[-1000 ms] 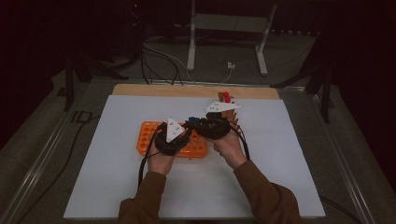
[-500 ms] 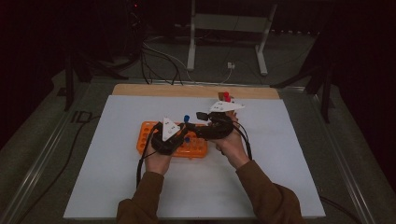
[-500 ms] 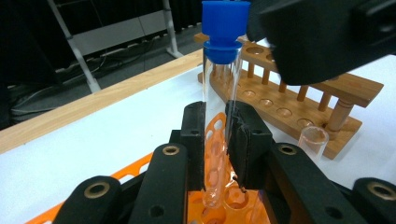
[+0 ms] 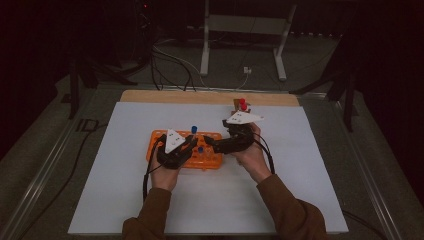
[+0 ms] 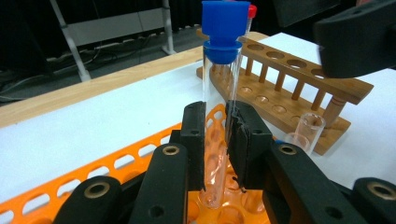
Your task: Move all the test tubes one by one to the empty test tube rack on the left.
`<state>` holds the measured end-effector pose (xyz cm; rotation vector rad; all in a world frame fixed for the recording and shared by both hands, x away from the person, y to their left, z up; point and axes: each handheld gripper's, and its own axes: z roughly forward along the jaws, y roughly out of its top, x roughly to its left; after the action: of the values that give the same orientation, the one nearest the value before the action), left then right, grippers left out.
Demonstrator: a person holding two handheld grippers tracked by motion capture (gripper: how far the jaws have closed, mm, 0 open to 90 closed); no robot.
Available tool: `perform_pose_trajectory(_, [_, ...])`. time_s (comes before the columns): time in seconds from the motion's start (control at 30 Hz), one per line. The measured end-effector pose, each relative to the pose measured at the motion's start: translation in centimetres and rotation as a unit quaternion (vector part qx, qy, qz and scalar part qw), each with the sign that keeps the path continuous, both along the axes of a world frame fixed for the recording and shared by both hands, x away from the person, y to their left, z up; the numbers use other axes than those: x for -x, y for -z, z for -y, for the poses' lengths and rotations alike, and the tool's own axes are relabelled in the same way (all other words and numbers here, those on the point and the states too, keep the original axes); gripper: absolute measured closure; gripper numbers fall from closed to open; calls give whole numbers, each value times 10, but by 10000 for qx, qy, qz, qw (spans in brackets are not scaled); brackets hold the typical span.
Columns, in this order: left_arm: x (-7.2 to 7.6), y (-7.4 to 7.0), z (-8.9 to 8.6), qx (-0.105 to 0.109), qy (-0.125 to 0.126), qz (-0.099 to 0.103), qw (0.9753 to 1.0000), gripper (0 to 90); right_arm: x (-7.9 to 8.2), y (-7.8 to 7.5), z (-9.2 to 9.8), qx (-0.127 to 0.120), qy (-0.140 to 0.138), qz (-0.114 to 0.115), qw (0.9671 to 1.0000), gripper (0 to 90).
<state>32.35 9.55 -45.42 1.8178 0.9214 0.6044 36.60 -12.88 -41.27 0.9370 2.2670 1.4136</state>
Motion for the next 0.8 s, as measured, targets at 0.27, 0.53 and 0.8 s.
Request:
perform_pose_trajectory(0.27, [3, 7, -4, 122, 26, -119, 9999, 769, 4, 5, 14, 67, 180, 58, 9998, 1])
perform_pose_trajectory(0.53, [6, 13, -4, 198, 76, -199, 9996, 770, 6, 9, 30, 91, 272, 66, 9996, 1])
perform_pose_trajectory(0.8, [9, 19, -4, 161, 136, -283, 9994, 769, 9, 11, 38, 64, 307, 69, 9995, 1])
